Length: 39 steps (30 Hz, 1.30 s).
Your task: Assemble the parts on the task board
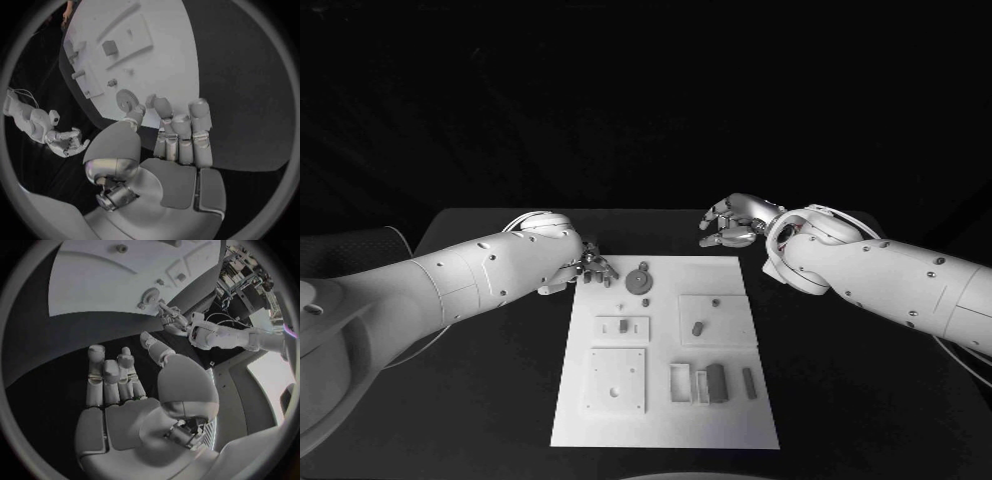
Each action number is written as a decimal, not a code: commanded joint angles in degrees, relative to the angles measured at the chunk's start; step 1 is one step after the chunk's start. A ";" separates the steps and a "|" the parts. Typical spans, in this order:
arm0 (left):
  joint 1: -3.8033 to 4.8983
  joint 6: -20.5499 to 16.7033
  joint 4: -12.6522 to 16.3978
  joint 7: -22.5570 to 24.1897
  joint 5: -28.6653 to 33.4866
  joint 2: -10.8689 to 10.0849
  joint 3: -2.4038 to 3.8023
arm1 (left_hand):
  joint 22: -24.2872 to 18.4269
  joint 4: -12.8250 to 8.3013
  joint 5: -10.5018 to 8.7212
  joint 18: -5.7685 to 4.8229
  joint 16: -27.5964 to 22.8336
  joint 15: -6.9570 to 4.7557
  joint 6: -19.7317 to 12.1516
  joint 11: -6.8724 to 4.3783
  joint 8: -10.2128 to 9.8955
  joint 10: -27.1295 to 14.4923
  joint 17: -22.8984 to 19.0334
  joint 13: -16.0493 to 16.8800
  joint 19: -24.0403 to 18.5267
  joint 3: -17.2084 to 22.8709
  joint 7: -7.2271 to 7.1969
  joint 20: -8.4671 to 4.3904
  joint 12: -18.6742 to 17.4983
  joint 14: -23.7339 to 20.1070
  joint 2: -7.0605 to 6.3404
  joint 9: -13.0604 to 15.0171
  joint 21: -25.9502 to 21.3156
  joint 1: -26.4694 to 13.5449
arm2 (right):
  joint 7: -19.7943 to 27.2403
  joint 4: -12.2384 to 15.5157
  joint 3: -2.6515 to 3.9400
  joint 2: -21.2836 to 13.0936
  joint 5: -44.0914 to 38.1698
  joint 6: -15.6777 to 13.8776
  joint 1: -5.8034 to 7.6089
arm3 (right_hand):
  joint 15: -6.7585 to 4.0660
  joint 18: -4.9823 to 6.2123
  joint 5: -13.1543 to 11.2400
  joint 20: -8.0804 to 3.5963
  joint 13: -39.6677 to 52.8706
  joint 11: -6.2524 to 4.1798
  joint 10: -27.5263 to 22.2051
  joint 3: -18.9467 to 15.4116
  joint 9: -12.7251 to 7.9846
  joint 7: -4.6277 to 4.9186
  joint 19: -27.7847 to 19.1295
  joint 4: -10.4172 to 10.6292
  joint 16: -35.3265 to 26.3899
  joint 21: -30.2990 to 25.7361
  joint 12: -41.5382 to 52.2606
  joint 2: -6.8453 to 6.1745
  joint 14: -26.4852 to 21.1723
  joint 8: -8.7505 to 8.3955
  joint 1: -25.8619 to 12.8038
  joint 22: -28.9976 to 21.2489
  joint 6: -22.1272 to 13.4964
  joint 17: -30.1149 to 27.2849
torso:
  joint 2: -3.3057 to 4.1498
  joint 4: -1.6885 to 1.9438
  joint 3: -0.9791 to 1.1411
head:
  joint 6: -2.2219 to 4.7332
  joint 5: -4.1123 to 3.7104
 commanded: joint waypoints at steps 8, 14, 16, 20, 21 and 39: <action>-0.02 0.44 0.52 0.57 0.85 -0.06 0.01 | 1.10 0.04 0.25 3.83 0.51 -0.29 1.81 -0.43 -0.29 0.20 0.13 0.26 0.24 -0.42 1.14 -0.34 0.27 0.32 0.25 -0.20 0.44 1.16 | 0.11 0.01 0.02 0.02 0.04 1.00 -0.04 | -0.24 2.34 0.22 -0.25 -0.12 0.01 -0.47 -0.02 -0.07 0.44 -0.03 0.45 -0.34 -0.32 0.37 0.06 0.22 -0.15 -0.48 0.54 -0.07 0.09 | 0.00 -0.01 0.00 | 0.13 -0.06; -0.02 0.31 0.62 0.39 0.69 -0.11 0.01 | 1.14 -0.25 0.69 3.84 0.76 -0.40 2.09 -0.54 -0.25 0.37 0.25 0.51 0.45 -0.69 1.04 -0.42 0.47 0.49 0.46 -0.33 0.64 2.12 | 0.10 0.02 0.02 0.03 0.04 1.02 -0.04 | -0.24 2.34 0.22 -0.25 -0.13 0.01 -0.47 -0.02 -0.07 0.44 -0.03 0.46 -0.34 -0.32 0.38 0.07 0.22 -0.15 -0.49 0.54 -0.07 0.09 | 0.00 0.00 -0.01 | 0.18 -0.09; -0.02 0.13 0.73 0.34 0.58 -0.08 0.01 | 1.17 -0.40 1.92 3.81 0.96 -0.46 2.27 -0.60 -0.21 0.45 0.35 0.69 0.56 -0.84 0.98 -0.44 0.63 0.58 0.63 -0.39 0.78 2.59 | 0.10 0.01 0.02 0.06 0.04 1.03 -0.05 | -0.24 2.34 0.22 -0.25 -0.14 0.01 -0.47 -0.02 -0.08 0.44 -0.03 0.45 -0.34 -0.32 0.38 0.07 0.22 -0.15 -0.49 0.54 -0.08 0.09 | 0.01 0.02 -0.03 | 0.16 -0.09; -0.03 0.01 0.87 0.38 0.24 -0.07 0.02 | 1.21 -0.86 3.43 3.78 1.22 -0.53 2.56 -0.68 -0.10 0.51 0.47 0.93 0.68 -1.01 0.90 -0.49 0.85 0.66 1.06 -0.46 1.02 3.33 | 0.11 -0.01 0.02 0.07 0.04 1.06 -0.06 | -0.24 2.34 0.22 -0.25 -0.15 0.01 -0.48 -0.02 -0.08 0.44 -0.03 0.46 -0.34 -0.32 0.39 0.08 0.22 -0.15 -0.49 0.54 -0.08 0.09 | 0.01 0.00 -0.04 | 0.13 -0.10; -0.03 -0.13 0.91 0.38 0.24 -0.08 0.02 | 1.22 -1.12 3.62 3.78 1.28 -0.56 2.66 -0.71 -0.05 0.55 0.50 0.99 0.70 -1.02 0.87 -0.51 0.92 0.68 1.19 -0.46 1.08 3.62 | 0.11 -0.01 0.02 0.06 0.04 1.06 -0.06 | -0.24 2.34 0.22 -0.25 -0.15 0.01 -0.48 -0.02 -0.08 0.44 -0.03 0.46 -0.34 -0.33 0.39 0.08 0.22 -0.15 -0.49 0.54 -0.08 0.09 | 0.01 -0.01 -0.04 | 0.11 -0.10; -0.10 -1.12 1.23 0.46 0.26 -0.26 0.02 | 1.21 0.06 -0.09 3.48 1.82 -0.65 3.36 -0.81 0.32 0.85 0.65 1.63 1.40 7.95 0.76 -0.53 1.45 1.02 -1.40 -0.63 1.88 6.87 | 0.10 -0.03 0.02 0.08 0.04 1.07 -0.11 | -0.24 2.34 0.22 -0.25 -0.19 0.01 -0.49 -0.03 -0.09 0.45 -0.03 0.48 -0.34 -0.33 0.41 0.11 0.22 -0.15 -0.52 0.54 -0.09 0.10 | 0.01 -0.03 -0.02 | -0.07 -0.09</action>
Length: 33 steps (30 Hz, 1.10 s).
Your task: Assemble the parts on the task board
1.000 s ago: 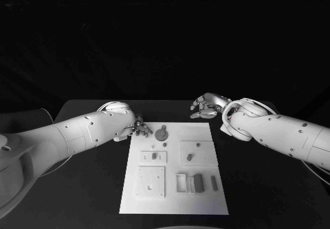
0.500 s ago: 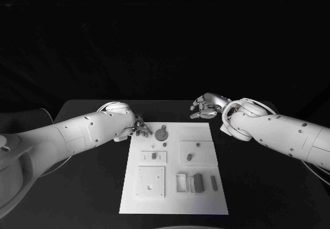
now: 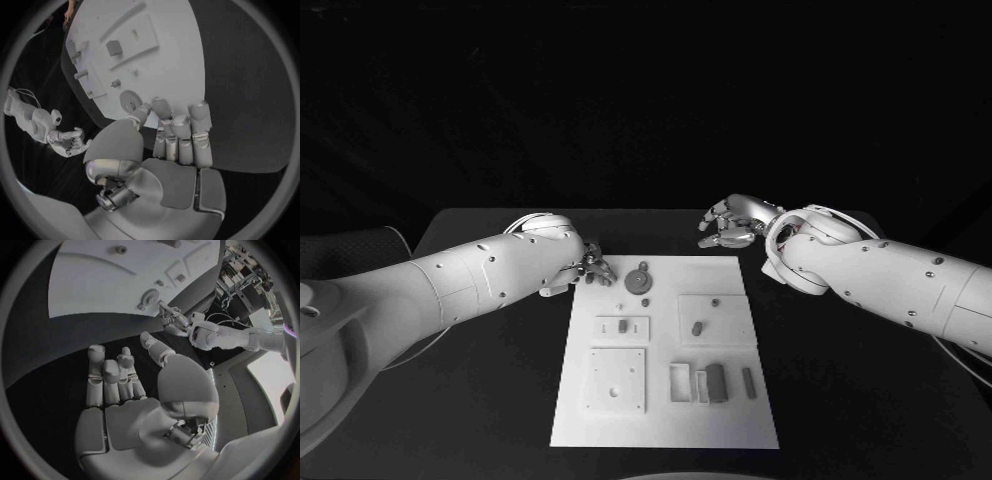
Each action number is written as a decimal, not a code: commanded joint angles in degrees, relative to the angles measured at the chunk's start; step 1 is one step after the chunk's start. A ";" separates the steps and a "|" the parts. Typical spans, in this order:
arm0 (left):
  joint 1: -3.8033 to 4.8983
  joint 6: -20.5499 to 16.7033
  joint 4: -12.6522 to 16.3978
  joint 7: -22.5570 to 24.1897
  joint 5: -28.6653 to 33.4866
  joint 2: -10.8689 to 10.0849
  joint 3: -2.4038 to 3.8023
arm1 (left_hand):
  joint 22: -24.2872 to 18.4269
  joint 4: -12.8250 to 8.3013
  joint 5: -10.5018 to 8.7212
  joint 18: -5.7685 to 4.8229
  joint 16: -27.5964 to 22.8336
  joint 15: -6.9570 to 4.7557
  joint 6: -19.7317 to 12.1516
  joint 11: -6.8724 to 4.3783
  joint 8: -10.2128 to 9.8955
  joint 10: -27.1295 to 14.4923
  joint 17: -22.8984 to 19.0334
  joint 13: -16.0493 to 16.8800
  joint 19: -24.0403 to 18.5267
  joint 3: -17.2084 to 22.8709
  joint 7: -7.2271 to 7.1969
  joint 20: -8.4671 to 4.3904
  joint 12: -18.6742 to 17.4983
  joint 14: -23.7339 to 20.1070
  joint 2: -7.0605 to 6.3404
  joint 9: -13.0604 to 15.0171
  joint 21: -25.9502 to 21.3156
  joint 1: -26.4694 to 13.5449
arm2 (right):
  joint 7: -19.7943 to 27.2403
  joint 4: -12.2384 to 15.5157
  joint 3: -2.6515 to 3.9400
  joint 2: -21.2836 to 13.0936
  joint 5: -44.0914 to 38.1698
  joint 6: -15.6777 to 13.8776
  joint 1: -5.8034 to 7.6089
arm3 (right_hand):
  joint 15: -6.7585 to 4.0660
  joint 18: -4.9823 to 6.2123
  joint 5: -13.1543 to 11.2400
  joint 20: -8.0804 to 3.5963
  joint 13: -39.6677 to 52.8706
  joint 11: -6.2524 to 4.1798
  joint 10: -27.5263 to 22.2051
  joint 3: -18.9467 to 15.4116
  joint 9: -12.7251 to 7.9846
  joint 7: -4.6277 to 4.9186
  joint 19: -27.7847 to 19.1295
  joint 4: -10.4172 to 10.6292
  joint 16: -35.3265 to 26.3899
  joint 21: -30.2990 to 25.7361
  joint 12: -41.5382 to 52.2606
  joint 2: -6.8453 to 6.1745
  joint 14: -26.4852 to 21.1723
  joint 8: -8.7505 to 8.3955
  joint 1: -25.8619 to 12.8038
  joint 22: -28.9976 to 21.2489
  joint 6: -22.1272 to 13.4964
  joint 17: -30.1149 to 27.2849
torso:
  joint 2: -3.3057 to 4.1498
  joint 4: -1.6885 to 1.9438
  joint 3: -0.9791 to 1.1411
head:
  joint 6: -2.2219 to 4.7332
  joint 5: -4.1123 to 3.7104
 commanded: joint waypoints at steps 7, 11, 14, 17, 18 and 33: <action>-0.01 -0.81 0.00 0.38 0.45 0.04 0.02 | 1.20 -1.27 -0.04 3.41 0.48 -0.22 0.48 -0.22 0.48 0.29 0.15 0.21 0.17 1.53 0.21 0.07 0.24 0.09 0.64 0.13 0.41 1.09 | 0.16 0.03 0.02 0.06 0.04 0.67 -0.05 | -0.22 2.34 0.22 -0.41 -0.09 -0.11 -0.39 0.13 -0.10 0.35 0.04 0.33 -0.35 -0.33 0.19 0.12 0.21 -0.15 -0.53 0.54 0.00 0.06 | 0.00 0.01 -0.01 | -0.14 -0.02; -0.01 -1.23 0.04 0.36 1.20 0.00 0.02 | 1.19 -2.32 0.02 3.33 0.55 -0.22 0.55 -0.23 0.58 0.34 0.17 0.29 0.14 2.17 0.20 0.11 0.30 0.13 1.16 0.16 0.57 1.36 | 0.16 0.03 0.02 0.06 0.04 0.67 -0.06 | -0.22 2.35 0.22 -0.40 -0.10 -0.11 -0.39 0.12 -0.11 0.35 0.04 0.34 -0.35 -0.33 0.20 0.12 0.21 -0.15 -0.54 0.54 0.00 0.06 | 0.00 0.02 -0.02 | -0.13 -0.01; -0.01 -1.64 0.14 0.40 1.79 -0.11 0.03 | 1.18 -3.63 0.15 3.27 0.64 -0.24 0.73 -0.26 0.73 0.43 0.20 0.37 0.17 3.03 0.16 0.13 0.37 0.19 1.64 0.22 0.75 1.83 | 0.15 0.04 0.02 0.05 0.04 0.65 -0.06 | -0.22 2.34 0.22 -0.40 -0.11 -0.10 -0.40 0.12 -0.11 0.35 0.04 0.34 -0.35 -0.33 0.20 0.12 0.21 -0.15 -0.55 0.54 0.00 0.06 | -0.01 0.01 -0.03 | -0.16 0.05; 0.00 -1.90 0.28 0.33 4.19 -0.32 0.04 | 1.18 -4.84 0.32 3.18 0.77 -0.30 1.08 -0.36 0.97 0.64 0.25 0.43 0.28 3.84 0.10 0.17 0.45 0.33 1.98 0.31 0.96 2.18 | 0.15 0.05 0.02 0.05 0.04 0.67 -0.07 | -0.22 2.35 0.21 -0.40 -0.11 -0.10 -0.40 0.12 -0.11 0.36 0.04 0.34 -0.35 -0.33 0.21 0.12 0.21 -0.15 -0.55 0.54 0.00 0.06 | -0.02 0.02 -0.01 | -0.16 0.10; 0.00 -1.96 0.34 0.22 5.30 -0.38 0.04 | 1.18 -5.36 0.50 3.17 0.85 -0.33 1.19 -0.37 1.05 0.75 0.28 0.46 0.36 4.18 0.04 0.16 0.50 0.41 2.06 0.34 1.05 2.39 | 0.15 0.05 0.02 0.04 0.04 0.67 -0.07 | -0.22 2.35 0.21 -0.40 -0.12 -0.10 -0.40 0.11 -0.11 0.36 0.04 0.34 -0.35 -0.34 0.21 0.11 0.21 -0.15 -0.56 0.54 -0.01 0.06 | -0.02 0.02 0.00 | -0.15 0.12; 0.13 -3.05 3.16 -1.71 14.85 -2.55 0.11 | 1.09 -10.72 4.61 2.78 1.80 -0.69 2.93 -0.83 2.39 1.94 1.03 0.75 0.97 7.86 -0.47 0.41 0.91 0.99 3.28 1.47 1.83 2.25 | 0.13 0.06 0.02 -0.20 0.04 0.72 -0.07 | -0.22 2.34 0.21 -0.40 -0.15 -0.10 -0.41 0.10 -0.12 0.36 0.04 0.37 -0.35 -0.34 0.23 0.11 0.20 -0.15 -0.59 0.54 -0.01 0.06 | -0.05 0.03 0.07 | -0.10 0.37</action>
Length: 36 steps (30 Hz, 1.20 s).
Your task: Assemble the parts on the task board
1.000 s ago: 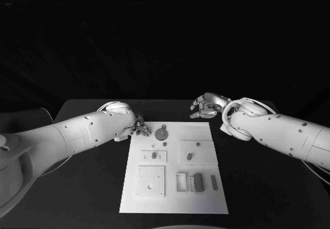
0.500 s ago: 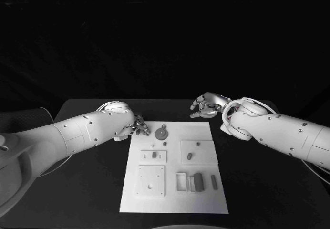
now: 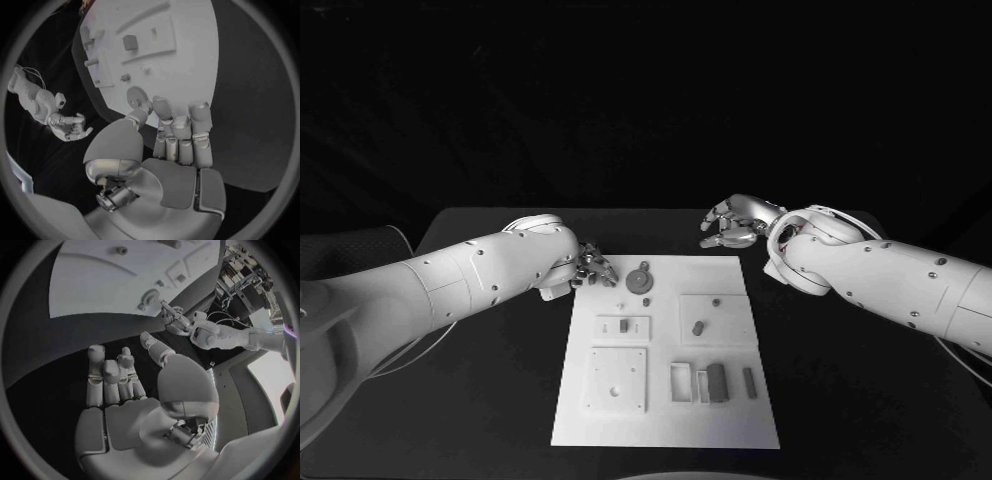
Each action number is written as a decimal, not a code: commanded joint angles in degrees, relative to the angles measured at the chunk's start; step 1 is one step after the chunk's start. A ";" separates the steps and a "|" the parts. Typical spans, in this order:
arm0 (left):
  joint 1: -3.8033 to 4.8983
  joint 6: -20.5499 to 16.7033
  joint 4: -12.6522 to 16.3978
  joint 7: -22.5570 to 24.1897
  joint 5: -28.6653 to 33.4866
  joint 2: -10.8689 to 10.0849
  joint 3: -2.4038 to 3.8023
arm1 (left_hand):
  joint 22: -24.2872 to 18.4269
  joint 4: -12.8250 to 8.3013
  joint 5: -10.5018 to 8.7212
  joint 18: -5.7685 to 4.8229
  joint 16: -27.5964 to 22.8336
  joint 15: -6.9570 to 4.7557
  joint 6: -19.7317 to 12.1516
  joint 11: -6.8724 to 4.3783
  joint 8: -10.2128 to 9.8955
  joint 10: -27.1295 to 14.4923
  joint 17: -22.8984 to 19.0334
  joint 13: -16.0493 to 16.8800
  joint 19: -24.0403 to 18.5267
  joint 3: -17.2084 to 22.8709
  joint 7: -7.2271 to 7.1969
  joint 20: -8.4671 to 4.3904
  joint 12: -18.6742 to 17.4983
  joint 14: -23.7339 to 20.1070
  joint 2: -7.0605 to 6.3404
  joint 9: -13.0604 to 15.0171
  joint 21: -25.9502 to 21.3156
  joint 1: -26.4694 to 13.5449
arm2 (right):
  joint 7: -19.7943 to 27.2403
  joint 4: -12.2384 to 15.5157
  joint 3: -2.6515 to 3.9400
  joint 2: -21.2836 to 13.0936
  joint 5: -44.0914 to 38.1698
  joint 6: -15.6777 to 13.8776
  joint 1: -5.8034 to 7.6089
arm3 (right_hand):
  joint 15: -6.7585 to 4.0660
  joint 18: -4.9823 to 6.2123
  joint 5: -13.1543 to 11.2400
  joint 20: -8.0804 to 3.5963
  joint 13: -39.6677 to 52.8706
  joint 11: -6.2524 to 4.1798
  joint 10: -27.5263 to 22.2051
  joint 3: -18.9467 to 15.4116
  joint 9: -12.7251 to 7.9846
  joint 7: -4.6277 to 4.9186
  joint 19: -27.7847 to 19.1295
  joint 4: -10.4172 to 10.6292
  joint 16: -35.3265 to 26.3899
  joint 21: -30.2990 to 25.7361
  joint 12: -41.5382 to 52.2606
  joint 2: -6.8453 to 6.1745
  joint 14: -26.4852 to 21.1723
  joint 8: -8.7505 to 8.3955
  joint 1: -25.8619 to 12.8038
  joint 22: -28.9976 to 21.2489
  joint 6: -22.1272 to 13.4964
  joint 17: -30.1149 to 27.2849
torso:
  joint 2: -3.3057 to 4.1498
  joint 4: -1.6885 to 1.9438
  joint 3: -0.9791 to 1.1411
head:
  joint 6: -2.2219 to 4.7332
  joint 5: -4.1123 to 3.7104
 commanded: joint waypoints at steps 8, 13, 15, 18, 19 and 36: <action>0.30 -3.29 8.84 -3.50 4.72 -4.67 0.02 | 1.07 -5.32 2.41 2.64 0.50 -0.93 2.00 -0.29 0.87 0.78 0.36 0.19 0.67 4.95 0.63 0.04 0.45 0.77 1.29 2.05 0.56 -0.89 | 0.09 0.12 0.02 -0.32 0.04 0.68 -0.03 | -0.14 2.34 0.21 -0.38 -0.10 0.07 -0.34 0.09 -0.08 0.32 -0.19 0.38 -0.36 -0.34 0.24 0.11 0.12 -0.15 -0.61 0.54 0.03 0.08 | -0.04 0.03 0.01 | 0.10 0.12; 0.27 -4.76 13.85 -4.32 3.80 -7.59 -0.03 | 1.03 -5.92 3.50 2.60 0.57 -1.03 2.25 -0.42 1.09 1.03 0.50 0.29 0.80 5.47 0.49 0.10 0.68 0.89 1.28 2.36 0.63 -1.38 | 0.10 0.05 0.01 -0.41 0.04 0.70 -0.03 | -0.14 2.34 0.21 -0.38 -0.11 0.07 -0.34 0.09 -0.08 0.32 -0.19 0.38 -0.36 -0.34 0.25 0.10 0.12 -0.14 -0.61 0.54 0.03 0.08 | 0.00 0.02 -0.03 | 0.06 0.12; 0.27 -5.26 16.85 -4.77 2.66 -9.36 -0.10 | 1.01 -6.18 4.01 2.59 0.58 -1.09 2.35 -0.49 1.19 1.14 0.56 0.36 0.91 5.69 0.43 0.11 0.83 0.97 1.26 2.51 0.68 -1.63 | 0.10 -0.18 0.01 -0.41 0.04 0.71 -0.03 | -0.14 2.34 0.21 -0.38 -0.12 0.07 -0.34 0.09 -0.09 0.32 -0.19 0.38 -0.36 -0.35 0.25 0.10 0.11 -0.14 -0.61 0.54 0.03 0.08 | 0.02 0.02 -0.08 | 0.04 0.00; 0.28 -6.17 19.92 -5.45 1.11 -11.07 -0.76 | 1.01 -6.33 4.21 2.60 0.58 -1.12 2.41 -0.53 1.24 1.18 0.59 0.39 0.98 5.81 0.39 0.11 0.89 1.02 1.23 2.59 0.71 -1.75 | 0.08 -0.44 0.01 -0.49 0.04 0.69 -0.03 | -0.14 2.34 0.21 -0.38 -0.12 0.07 -0.35 0.09 -0.09 0.32 -0.19 0.38 -0.36 -0.35 0.25 0.10 0.11 -0.14 -0.61 0.54 0.03 0.08 | -0.01 0.10 -0.11 | -0.11 -0.16; 0.29 -6.42 20.92 -5.57 0.76 -11.63 -1.27 | 1.00 -6.43 4.36 2.60 0.59 -1.14 2.47 -0.56 1.28 1.23 0.61 0.41 1.04 5.90 0.36 0.11 0.95 1.07 1.21 2.65 0.73 -1.82 | 0.08 -0.50 0.01 -0.49 0.04 0.68 -0.03 | -0.13 2.34 0.21 -0.38 -0.13 0.07 -0.35 0.08 -0.09 0.32 -0.20 0.38 -0.36 -0.35 0.26 0.10 0.11 -0.14 -0.61 0.54 0.03 0.08 | -0.02 0.13 -0.12 | -0.14 -0.16; 0.25 -7.70 27.28 -7.41 -6.31 -14.40 -3.35 | 0.89 -6.91 6.82 2.46 0.70 -1.46 3.45 -0.98 1.93 1.83 0.93 0.42 1.69 6.80 -0.09 0.34 1.53 1.72 0.60 3.38 0.87 -2.94 | 0.12 -0.52 0.01 -0.38 0.04 0.71 -0.10 | -0.13 2.34 0.22 -0.38 -0.17 0.07 -0.36 0.08 -0.09 0.32 -0.20 0.39 -0.37 -0.35 0.28 0.10 0.11 -0.13 -0.62 0.54 0.03 0.08 | 0.01 0.09 -0.12 | -0.71 0.42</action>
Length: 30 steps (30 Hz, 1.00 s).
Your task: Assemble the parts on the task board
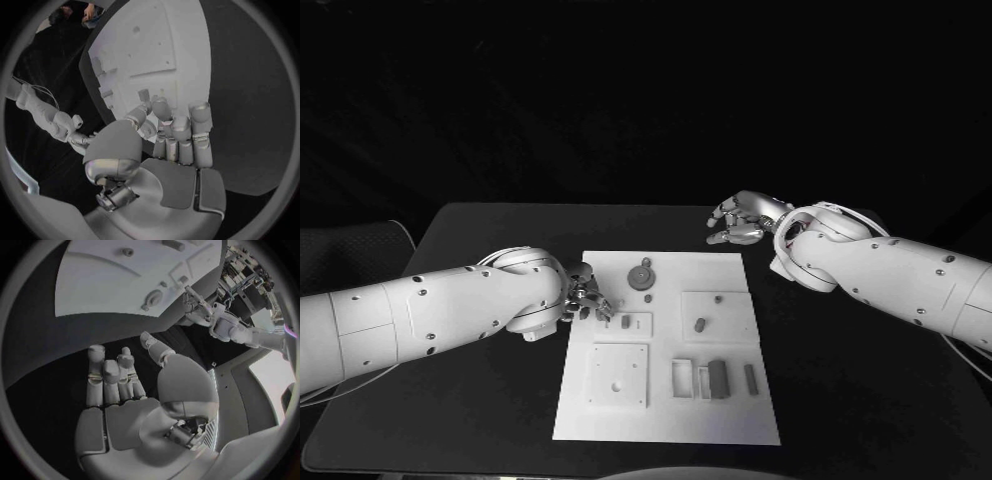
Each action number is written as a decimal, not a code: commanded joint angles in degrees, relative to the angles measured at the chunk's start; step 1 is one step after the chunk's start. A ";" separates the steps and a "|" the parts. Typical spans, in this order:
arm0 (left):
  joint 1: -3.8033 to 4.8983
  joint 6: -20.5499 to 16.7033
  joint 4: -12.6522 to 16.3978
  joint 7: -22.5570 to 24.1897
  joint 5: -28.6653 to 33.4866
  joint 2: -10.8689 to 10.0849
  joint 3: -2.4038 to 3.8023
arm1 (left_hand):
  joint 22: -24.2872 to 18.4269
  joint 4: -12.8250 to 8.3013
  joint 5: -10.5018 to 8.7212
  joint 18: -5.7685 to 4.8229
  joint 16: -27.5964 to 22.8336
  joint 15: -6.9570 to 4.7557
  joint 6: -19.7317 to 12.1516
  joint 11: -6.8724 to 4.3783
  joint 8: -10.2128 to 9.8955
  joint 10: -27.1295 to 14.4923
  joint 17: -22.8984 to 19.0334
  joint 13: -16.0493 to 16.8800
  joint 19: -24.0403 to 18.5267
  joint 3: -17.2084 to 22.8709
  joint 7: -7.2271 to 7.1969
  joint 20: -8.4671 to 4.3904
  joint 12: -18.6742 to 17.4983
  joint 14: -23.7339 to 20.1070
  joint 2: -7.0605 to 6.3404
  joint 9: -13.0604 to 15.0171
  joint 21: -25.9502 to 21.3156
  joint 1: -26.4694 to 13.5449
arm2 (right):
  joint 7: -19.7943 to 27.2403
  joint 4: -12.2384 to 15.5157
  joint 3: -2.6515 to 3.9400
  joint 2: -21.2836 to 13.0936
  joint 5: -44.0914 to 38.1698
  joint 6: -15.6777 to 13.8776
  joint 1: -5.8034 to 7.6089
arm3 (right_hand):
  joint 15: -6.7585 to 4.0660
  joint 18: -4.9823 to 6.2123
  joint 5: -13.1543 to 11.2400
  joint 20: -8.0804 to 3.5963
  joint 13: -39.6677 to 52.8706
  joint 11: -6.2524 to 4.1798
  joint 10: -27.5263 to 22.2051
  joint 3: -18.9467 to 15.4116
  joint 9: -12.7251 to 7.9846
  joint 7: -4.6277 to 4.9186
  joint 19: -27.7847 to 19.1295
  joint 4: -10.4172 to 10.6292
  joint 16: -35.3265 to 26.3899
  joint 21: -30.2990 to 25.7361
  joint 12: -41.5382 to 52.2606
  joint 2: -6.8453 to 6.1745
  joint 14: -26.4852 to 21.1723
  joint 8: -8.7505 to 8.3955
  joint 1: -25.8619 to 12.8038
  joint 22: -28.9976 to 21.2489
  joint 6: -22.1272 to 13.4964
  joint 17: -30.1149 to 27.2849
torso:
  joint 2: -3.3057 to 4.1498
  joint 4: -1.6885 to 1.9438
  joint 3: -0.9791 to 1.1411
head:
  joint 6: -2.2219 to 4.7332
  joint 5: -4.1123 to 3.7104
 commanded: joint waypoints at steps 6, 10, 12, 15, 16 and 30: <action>0.02 -0.22 0.14 -0.79 -3.26 0.52 0.05 | 0.88 -6.43 1.91 2.34 0.17 -1.47 2.80 -0.39 1.86 0.53 0.27 -0.43 0.78 7.31 0.48 0.13 0.33 1.35 -0.37 4.18 0.33 -1.45 | 0.19 0.06 0.02 0.07 0.03 0.66 -0.11 | -0.17 2.35 0.22 -0.50 -0.09 0.00 -0.32 0.08 -0.05 0.46 -0.09 0.40 -0.37 -0.35 0.30 0.10 0.15 -0.13 -0.63 0.54 -0.10 0.10 | 0.03 -0.12 0.03 | -0.27 0.29; -0.03 0.39 -0.25 -0.84 -3.26 0.86 0.06 | 0.87 -6.37 2.04 2.34 0.17 -1.53 2.77 -0.45 2.13 0.54 0.31 -0.50 0.81 7.34 0.43 0.15 0.35 1.38 -0.40 4.33 0.32 -1.59 | 0.18 0.07 0.02 0.07 0.03 0.68 -0.13 | -0.17 2.35 0.22 -0.50 -0.10 0.00 -0.32 0.08 -0.06 0.46 -0.09 0.40 -0.37 -0.35 0.30 0.10 0.15 -0.12 -0.63 0.54 -0.10 0.10 | 0.04 -0.14 0.08 | -0.43 0.36; -0.06 0.81 -0.42 -0.89 -3.22 0.99 0.06 | 0.86 -6.29 2.22 2.34 0.15 -1.59 2.84 -0.52 2.51 0.54 0.35 -0.59 0.83 7.38 0.35 0.18 0.38 1.39 -0.41 4.53 0.31 -1.74 | 0.18 0.09 0.02 0.07 0.03 0.70 -0.14 | -0.17 2.35 0.22 -0.50 -0.10 0.00 -0.32 0.08 -0.06 0.46 -0.09 0.40 -0.37 -0.36 0.31 0.10 0.15 -0.12 -0.63 0.53 -0.10 0.10 | 0.04 -0.14 0.09 | -0.48 0.37; -0.12 1.36 -0.61 -1.01 -3.22 1.23 0.06 | 0.87 -6.20 2.32 2.36 0.11 -1.68 3.01 -0.65 3.18 0.53 0.41 -0.72 0.83 7.43 0.20 0.20 0.42 1.38 -0.46 4.94 0.28 -1.93 | 0.18 0.10 0.02 0.06 0.03 0.71 -0.14 | -0.17 2.35 0.22 -0.50 -0.11 0.00 -0.32 0.08 -0.06 0.46 -0.09 0.40 -0.37 -0.36 0.31 0.10 0.15 -0.12 -0.63 0.54 -0.10 0.10 | 0.04 -0.15 0.11 | -0.54 0.38; -0.14 1.51 -0.65 -1.05 -3.22 1.32 0.06 | 0.87 -6.19 2.33 2.36 0.11 -1.70 3.02 -0.68 3.34 0.53 0.42 -0.75 0.84 7.44 0.16 0.20 0.44 1.37 -0.46 5.04 0.27 -1.97 | 0.18 0.10 0.02 0.06 0.03 0.71 -0.14 | -0.17 2.35 0.22 -0.50 -0.11 0.00 -0.33 0.07 -0.06 0.46 -0.09 0.40 -0.37 -0.36 0.31 0.10 0.15 -0.12 -0.63 0.54 -0.10 0.10 | 0.04 -0.15 0.10 | -0.61 0.38; -0.66 2.71 -1.16 -1.68 -5.06 2.17 0.06 | 0.89 -6.11 2.33 2.35 0.07 -1.77 2.90 -0.77 3.96 0.49 0.50 -0.90 0.82 7.49 0.07 0.26 0.50 1.34 -0.40 5.47 0.25 -2.18 | 0.15 0.10 0.02 0.05 0.03 0.70 -0.17 | -0.17 2.35 0.22 -0.51 -0.15 0.00 -0.34 0.08 -0.07 0.46 -0.09 0.38 -0.37 -0.36 0.34 0.09 0.15 -0.12 -0.61 0.54 -0.11 0.10 | 0.02 -0.14 0.08 | -1.06 0.27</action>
